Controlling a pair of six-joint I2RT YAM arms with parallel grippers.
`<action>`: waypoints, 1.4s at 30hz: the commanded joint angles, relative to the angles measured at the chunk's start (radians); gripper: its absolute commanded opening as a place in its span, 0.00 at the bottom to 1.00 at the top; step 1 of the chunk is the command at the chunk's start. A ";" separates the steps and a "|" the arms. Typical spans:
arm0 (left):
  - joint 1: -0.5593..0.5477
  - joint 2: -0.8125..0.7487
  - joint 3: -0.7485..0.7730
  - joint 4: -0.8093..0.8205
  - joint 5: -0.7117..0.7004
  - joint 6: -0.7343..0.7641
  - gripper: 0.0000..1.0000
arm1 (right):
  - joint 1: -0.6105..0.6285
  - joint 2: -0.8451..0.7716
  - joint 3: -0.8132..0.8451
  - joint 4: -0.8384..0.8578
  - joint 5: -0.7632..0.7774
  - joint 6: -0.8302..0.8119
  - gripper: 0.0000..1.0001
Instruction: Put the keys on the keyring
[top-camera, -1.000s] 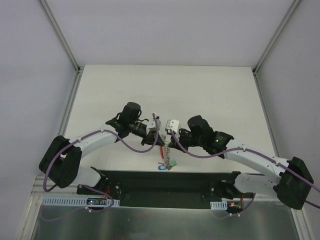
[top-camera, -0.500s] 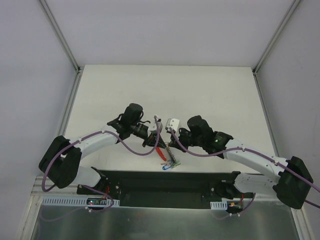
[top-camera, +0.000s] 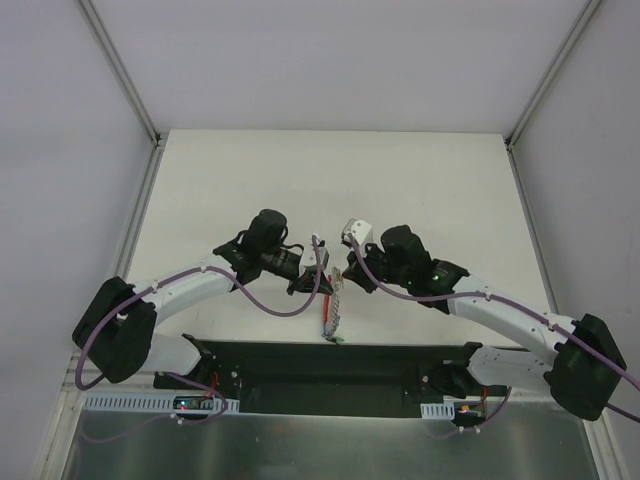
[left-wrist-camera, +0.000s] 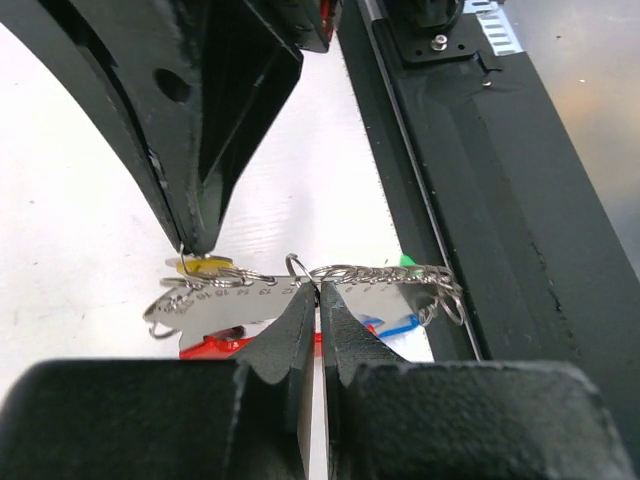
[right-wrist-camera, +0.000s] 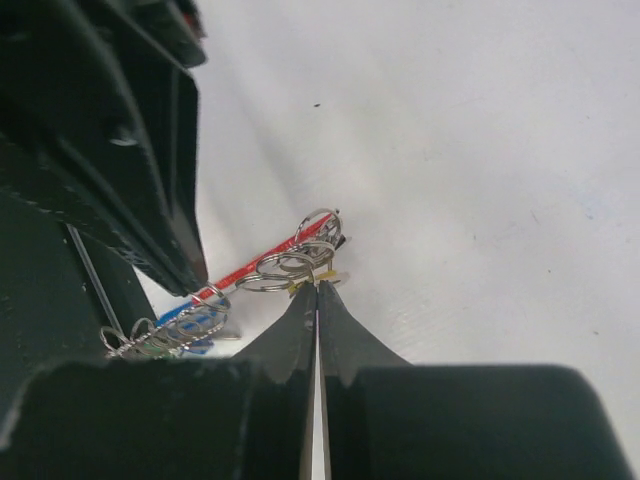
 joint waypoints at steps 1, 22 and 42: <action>-0.009 -0.075 -0.026 0.014 -0.045 0.014 0.00 | -0.037 -0.004 0.028 0.034 0.050 0.052 0.01; 0.150 -0.068 -0.094 0.242 -0.053 -0.178 0.00 | -0.010 -0.052 0.057 -0.108 -0.134 -0.117 0.01; 0.204 0.006 -0.092 0.261 0.044 -0.182 0.00 | -0.010 0.030 0.076 -0.095 -0.123 -0.132 0.01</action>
